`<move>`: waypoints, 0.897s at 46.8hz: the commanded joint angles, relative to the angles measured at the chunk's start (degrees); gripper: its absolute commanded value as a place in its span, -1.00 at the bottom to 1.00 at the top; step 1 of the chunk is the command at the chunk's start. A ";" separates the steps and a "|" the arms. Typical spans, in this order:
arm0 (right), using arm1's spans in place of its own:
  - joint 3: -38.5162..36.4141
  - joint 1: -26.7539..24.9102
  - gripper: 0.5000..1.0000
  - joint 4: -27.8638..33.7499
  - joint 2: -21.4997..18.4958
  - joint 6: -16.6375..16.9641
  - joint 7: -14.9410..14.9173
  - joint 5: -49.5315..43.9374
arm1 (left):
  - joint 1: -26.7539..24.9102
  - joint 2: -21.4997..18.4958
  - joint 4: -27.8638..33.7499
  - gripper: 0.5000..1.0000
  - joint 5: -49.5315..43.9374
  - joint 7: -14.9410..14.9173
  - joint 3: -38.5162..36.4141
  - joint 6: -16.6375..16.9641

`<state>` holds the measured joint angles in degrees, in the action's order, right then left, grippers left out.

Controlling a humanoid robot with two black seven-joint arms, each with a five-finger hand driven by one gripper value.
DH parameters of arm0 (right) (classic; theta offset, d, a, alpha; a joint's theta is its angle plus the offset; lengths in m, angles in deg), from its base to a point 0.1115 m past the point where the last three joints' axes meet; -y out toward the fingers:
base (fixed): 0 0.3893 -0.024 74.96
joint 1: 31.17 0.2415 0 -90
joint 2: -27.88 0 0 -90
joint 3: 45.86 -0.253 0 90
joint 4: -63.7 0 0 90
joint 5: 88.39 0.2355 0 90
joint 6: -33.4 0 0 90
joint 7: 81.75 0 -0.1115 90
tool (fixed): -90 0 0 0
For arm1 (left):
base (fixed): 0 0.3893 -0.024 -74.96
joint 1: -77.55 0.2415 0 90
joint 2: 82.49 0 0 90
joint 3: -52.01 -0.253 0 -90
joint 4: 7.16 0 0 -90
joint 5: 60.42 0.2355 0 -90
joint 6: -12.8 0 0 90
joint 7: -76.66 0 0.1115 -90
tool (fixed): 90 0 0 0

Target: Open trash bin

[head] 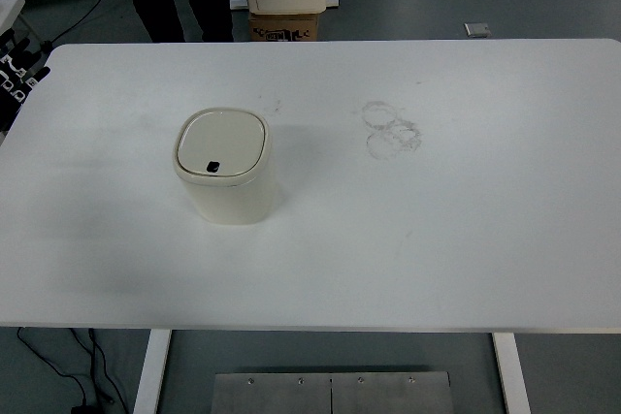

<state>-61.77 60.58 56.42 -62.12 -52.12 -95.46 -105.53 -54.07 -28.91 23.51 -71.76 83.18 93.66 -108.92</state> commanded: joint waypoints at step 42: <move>0.00 0.00 0.97 -0.01 0.00 0.00 0.00 0.00 | -22.44 -9.37 15.73 1.00 0.61 -0.37 -33.82 0.44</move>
<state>-61.77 60.58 56.44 -62.11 -52.14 -95.45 -105.53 -74.06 -38.24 37.60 -71.12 82.80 63.36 -108.49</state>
